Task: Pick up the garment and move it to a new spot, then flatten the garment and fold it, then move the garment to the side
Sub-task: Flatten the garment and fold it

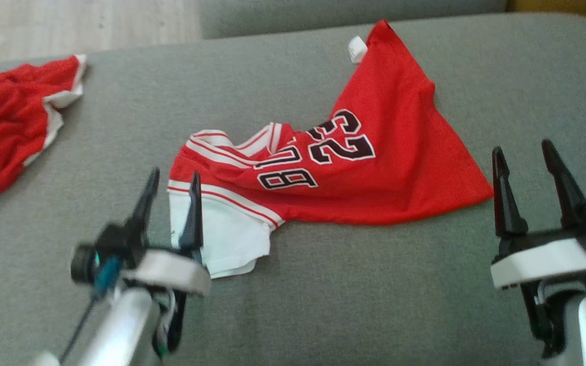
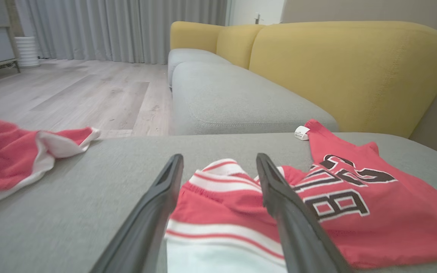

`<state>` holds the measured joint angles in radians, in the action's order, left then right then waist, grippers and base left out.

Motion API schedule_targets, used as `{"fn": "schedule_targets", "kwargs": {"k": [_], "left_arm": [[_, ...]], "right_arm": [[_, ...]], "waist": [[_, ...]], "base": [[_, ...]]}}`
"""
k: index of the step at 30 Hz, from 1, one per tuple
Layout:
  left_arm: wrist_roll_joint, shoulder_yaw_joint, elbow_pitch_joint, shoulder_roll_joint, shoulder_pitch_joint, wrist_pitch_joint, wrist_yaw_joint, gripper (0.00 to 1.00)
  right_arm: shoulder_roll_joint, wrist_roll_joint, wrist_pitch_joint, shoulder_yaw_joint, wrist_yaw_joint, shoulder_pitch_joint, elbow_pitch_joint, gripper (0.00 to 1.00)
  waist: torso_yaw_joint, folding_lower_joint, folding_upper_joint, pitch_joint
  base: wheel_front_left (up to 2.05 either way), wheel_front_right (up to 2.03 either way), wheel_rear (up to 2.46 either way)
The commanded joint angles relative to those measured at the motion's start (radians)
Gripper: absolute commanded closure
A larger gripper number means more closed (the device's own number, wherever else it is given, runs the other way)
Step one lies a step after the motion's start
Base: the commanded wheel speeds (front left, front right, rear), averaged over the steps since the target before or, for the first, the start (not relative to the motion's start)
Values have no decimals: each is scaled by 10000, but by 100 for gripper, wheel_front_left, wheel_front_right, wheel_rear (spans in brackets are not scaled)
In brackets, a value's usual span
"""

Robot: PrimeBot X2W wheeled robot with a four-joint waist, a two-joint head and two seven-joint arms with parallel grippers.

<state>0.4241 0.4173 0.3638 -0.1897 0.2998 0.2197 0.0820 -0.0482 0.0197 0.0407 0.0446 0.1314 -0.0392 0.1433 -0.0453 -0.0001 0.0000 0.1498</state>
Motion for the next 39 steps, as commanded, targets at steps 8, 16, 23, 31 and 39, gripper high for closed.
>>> {"fn": "schedule_targets", "kwargs": {"k": [8, 16, 23, 31, 39], "left_arm": [[264, -349, -1466, -52, -1626, 206, 499, 0], [469, -242, -2248, -127, -2829, -70, 791, 0], [450, -70, -2748, -199, -3305, -315, 1000, 0], [469, -94, -2922, -274, -3372, -351, 1127, 0], [520, -110, -2919, -376, -3371, -562, 1237, 0]], "right_arm": [[-21, 380, -285, -113, -7, 394, -178, 0], [-21, 498, -677, -497, -7, 1015, -766, 0], [-21, 391, -973, -848, -7, 1195, -1414, 0], [-20, 392, -1077, -900, -7, 1134, -1759, 0], [-20, 402, -1030, -953, -7, 1074, -1801, 0]], "waist": [[881, 1, 0, -1092], [1095, 1, 0, -1600], [1124, 1, 0, -1657], [1117, 1, 0, -1667], [1044, 1, 0, -1558]], "base": [[0, 0, 0], [0, 0, 0], [0, 0, 0], [0, 0, 0], [0, 0, 0]]}}
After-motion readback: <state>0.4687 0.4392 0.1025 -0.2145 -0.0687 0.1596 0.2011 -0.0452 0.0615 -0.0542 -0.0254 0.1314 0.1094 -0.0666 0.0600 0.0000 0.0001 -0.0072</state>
